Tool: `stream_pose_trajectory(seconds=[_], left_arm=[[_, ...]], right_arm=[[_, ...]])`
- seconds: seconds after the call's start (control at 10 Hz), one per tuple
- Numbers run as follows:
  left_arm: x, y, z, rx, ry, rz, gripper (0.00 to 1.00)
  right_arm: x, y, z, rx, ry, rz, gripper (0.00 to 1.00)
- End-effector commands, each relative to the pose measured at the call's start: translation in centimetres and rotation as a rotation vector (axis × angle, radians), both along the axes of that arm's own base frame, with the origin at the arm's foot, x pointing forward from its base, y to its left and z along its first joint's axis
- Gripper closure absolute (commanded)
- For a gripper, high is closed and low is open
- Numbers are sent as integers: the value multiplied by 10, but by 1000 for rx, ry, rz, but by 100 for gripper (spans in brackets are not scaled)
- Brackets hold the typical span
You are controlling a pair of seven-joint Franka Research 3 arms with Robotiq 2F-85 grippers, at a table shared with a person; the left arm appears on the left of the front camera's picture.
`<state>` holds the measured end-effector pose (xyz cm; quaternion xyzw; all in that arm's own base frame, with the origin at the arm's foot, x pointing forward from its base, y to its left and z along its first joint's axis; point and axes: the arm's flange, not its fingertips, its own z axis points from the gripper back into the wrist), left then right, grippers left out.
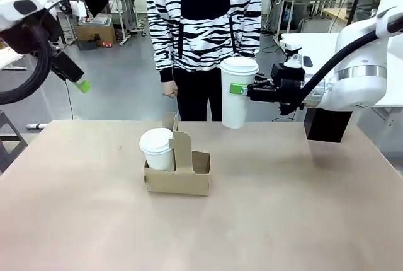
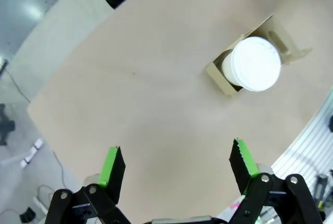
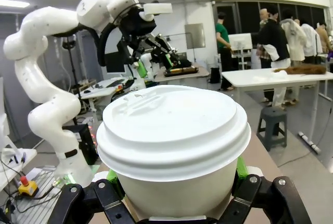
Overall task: Pour a drink into a cup and package it in a carrier.
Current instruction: Insert the held 600 ml Paper Cup into the Cup Carrier.
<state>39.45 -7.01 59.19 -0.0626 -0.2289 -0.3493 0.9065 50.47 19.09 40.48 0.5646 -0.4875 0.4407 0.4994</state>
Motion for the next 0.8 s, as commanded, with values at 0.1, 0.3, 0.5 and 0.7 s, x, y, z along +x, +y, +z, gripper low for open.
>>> stream_pose_trajectory(seconds=[0.1,0.3,0.5,0.7], left_arm=[[-6,29,-46,11,-1,-121,0],[-16,42,-72,46,-72,-286,0],[-27,63,-100,15,-32,-450,0],[-29,79,-113,-71,3,-495,0]], right_arm=[[4,22,-13,47,44,122,12],[9,44,-27,50,52,168,12],[6,66,-41,52,73,227,12],[-2,84,-53,47,88,279,12]])
